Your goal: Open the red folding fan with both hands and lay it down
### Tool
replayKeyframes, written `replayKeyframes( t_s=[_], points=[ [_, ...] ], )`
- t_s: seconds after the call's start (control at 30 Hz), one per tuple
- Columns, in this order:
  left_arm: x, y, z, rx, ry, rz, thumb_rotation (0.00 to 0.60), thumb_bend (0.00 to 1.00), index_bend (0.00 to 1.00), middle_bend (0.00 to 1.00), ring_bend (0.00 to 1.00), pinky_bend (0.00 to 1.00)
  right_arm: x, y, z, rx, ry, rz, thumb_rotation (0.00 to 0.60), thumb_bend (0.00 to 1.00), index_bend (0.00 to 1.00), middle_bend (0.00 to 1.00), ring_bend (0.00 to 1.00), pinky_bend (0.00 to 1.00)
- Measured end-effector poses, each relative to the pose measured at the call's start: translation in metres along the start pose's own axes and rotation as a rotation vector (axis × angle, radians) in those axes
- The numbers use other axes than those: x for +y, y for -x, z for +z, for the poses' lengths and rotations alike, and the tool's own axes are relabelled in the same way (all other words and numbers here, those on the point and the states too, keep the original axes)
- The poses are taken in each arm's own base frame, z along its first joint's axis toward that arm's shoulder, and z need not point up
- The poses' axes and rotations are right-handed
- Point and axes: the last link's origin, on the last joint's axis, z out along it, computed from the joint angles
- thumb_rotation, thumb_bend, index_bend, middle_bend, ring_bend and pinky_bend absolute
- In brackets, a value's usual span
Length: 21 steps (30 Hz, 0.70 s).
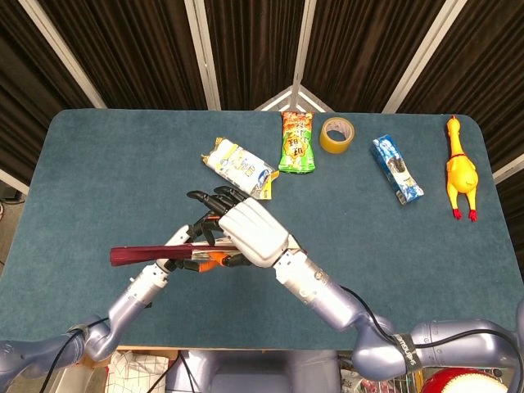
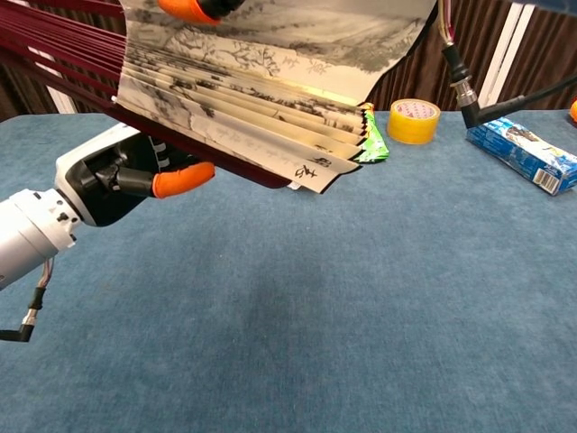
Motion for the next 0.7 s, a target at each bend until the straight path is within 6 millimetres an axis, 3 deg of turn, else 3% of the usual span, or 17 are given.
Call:
replayKeyframes(
  t_s=[0.13,0.23,0.7],
  points=[
    [0.0020,0.0025,0.0025,0.011,0.006,0.001,0.600,0.51,0.53,0.16,0.00,0.15,0.0007,-0.0008,-0.0010,0.001,0.003,0.000,0.600,0.50,0.93,0.15,0.26,0.17],
    [0.0021,0.0034,0.0051,0.021,0.000,0.000,0.600,0.55,0.57,0.18,0.00,0.16,0.0028,-0.0016,-0.0025,0.003,0.009,0.000,0.600,0.50,0.93,0.15,0.26,0.17],
    [-0.0021,0.0021,0.0052,0.036,-0.037,0.060,0.600,0.62,0.65,0.21,0.00,0.16,0.0091,-0.0097,-0.0076,0.017,0.024,-0.005,0.600,0.50,0.93,0.15,0.26,0.17]
  ],
)
